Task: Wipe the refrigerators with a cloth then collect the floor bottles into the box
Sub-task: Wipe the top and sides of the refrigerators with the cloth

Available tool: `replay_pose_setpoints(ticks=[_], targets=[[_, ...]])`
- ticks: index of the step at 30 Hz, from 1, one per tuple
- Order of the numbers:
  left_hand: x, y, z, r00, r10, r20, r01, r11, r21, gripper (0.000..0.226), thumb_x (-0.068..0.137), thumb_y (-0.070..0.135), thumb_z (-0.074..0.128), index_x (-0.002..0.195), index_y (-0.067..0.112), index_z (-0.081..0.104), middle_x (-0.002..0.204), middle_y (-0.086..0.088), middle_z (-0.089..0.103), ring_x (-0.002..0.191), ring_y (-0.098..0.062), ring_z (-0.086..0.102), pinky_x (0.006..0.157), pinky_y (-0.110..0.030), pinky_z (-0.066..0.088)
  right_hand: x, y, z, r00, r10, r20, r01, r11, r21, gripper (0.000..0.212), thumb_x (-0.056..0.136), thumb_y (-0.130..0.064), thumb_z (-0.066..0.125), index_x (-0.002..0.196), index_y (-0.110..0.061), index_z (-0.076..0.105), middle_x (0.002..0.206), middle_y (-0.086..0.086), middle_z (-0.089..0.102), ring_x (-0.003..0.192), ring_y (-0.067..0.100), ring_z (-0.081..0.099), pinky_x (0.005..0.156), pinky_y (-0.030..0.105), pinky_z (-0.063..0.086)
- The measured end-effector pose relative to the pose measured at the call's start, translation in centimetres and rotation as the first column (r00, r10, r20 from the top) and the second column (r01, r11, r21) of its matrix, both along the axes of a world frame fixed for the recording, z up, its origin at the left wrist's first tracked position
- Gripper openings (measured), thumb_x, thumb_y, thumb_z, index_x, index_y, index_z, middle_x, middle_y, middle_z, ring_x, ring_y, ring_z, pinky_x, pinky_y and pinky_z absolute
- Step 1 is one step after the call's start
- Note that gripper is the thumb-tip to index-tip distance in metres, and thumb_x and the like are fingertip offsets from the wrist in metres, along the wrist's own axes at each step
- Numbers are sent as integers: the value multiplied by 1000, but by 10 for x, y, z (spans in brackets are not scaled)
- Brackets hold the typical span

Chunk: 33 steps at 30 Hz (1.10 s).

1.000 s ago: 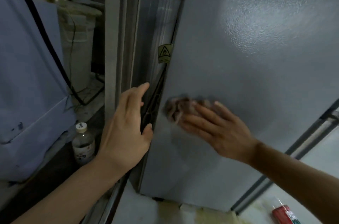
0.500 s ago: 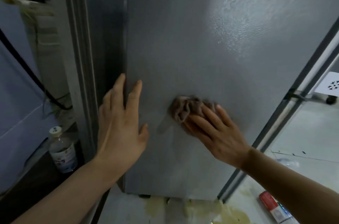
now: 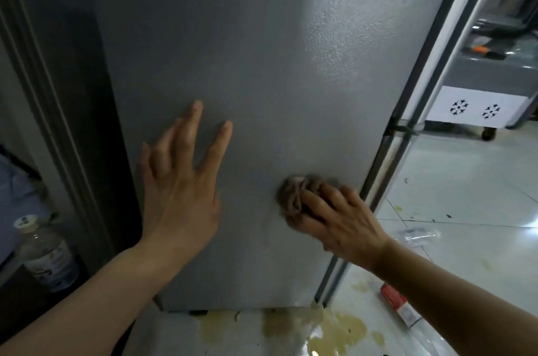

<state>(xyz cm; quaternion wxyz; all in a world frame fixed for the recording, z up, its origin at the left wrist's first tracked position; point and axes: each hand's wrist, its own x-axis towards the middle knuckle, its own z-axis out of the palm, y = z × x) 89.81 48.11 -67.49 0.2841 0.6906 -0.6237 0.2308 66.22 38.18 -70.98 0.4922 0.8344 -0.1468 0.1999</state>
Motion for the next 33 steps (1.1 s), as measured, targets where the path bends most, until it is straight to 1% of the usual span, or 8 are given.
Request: replay_pose_setpoints(ticks=[2,5,8,11,16,23,26,33], targets=[[-4,0,0,1000,23,-2,-23,1000,-13,103,62,15,79,147,23,21,156,-13,3,134,-36,13,104,-67,17,-14,0,5,999,-44,-23,44,999,-4,57,66,-22,51,122,-30,43,123,5,40,103,28,42,76,37,29],[-20,-3,3,999,11,-38,-13,999,-52,99,60,14,79,144,16,26,155,-17,10,133,-37,16,105,-66,15,-18,-8,46,965,-72,252,79,997,-18,61,64,-32,71,118,-20,46,120,9,40,93,30,41,73,37,28],[-44,-13,4,996,-63,63,67,995,-74,95,58,7,77,142,17,33,154,-16,17,134,-37,19,106,-64,15,-20,-18,91,836,-98,540,119,993,-5,46,84,-47,56,117,-17,45,119,10,36,92,28,39,77,39,26],[-65,-22,6,993,-101,64,106,991,-84,89,59,4,74,140,19,40,153,-16,22,134,-38,21,105,-64,17,-14,-18,79,757,-146,637,151,987,47,49,86,-46,54,120,-15,42,124,13,33,98,30,38,79,40,27],[-71,-25,2,991,-99,91,107,991,-85,88,58,2,72,139,17,41,154,-15,22,136,-38,21,104,-66,17,-36,2,11,898,-298,324,282,954,98,88,54,-44,84,123,-11,39,122,16,36,96,33,40,75,40,33],[-87,-26,-11,981,-144,127,146,989,-12,92,53,2,75,138,17,43,154,-11,21,137,-35,20,105,-64,16,-53,-6,76,794,-182,579,251,967,-39,37,86,-29,63,121,-18,57,133,1,42,121,27,35,87,38,25],[-87,-30,-17,981,-146,130,153,987,-43,94,55,3,74,140,18,37,154,-11,16,138,-35,17,106,-63,12,-63,-10,55,823,-125,554,198,977,-74,42,87,-21,63,128,-13,59,140,6,50,124,30,38,89,39,28],[-80,-33,-41,970,-148,192,160,986,-44,92,57,3,70,141,19,35,155,-10,13,139,-33,15,108,-59,5,-64,0,-45,913,-135,385,62,979,196,35,88,-11,45,123,-5,45,127,17,38,112,36,41,89,41,46]])
